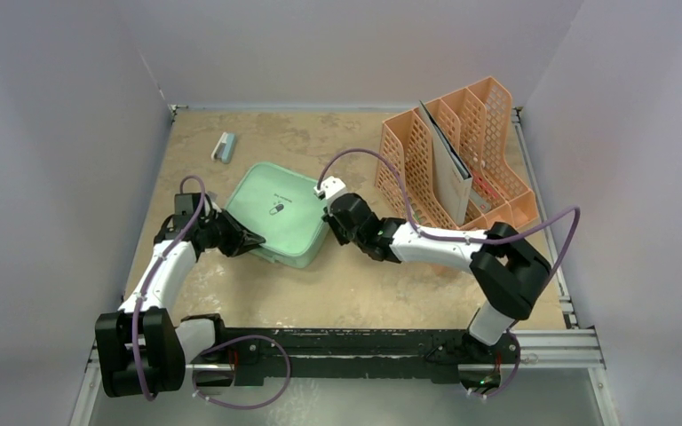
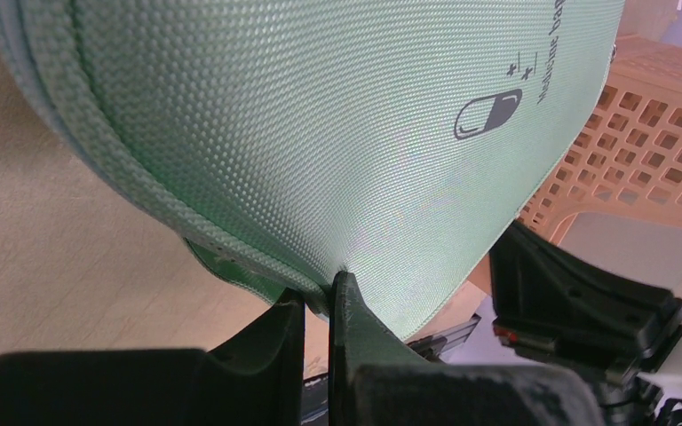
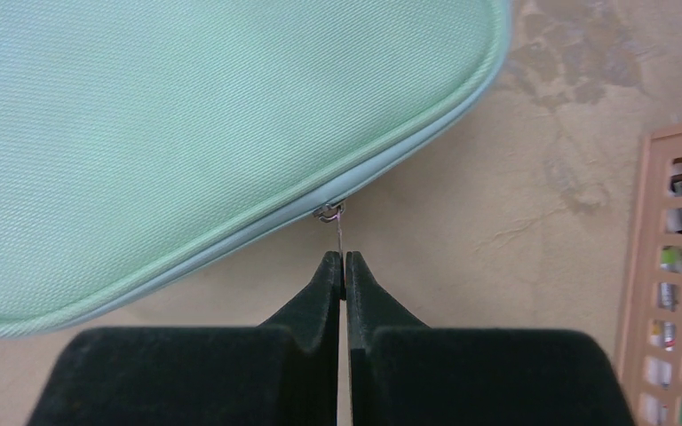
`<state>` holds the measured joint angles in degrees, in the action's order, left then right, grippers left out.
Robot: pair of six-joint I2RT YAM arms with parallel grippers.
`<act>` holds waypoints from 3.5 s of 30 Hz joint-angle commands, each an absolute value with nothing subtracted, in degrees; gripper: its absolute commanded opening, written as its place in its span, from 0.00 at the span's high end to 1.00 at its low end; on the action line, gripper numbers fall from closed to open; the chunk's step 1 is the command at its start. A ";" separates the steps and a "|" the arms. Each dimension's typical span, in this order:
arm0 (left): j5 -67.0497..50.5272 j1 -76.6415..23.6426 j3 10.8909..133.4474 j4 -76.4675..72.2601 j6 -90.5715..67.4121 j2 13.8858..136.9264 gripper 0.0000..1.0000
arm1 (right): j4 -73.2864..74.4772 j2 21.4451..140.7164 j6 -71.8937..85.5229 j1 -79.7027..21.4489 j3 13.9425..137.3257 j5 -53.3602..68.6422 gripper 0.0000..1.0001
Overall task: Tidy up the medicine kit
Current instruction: Zip the medicine box at the center of the board.
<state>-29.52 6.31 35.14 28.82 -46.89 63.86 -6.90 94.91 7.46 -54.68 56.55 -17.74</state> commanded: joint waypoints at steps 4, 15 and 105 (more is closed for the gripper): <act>-22.74 7.28 38.18 31.50 -39.57 63.57 1.00 | -6.74 98.56 3.73 -47.41 61.43 -22.13 1.00; -22.68 7.66 37.41 31.90 -38.77 63.37 1.00 | -8.87 103.47 -2.44 -42.89 66.45 -21.03 1.00; -35.16 0.42 51.21 31.90 -36.01 66.14 0.44 | 2.56 86.27 4.66 -45.41 59.77 -15.81 0.93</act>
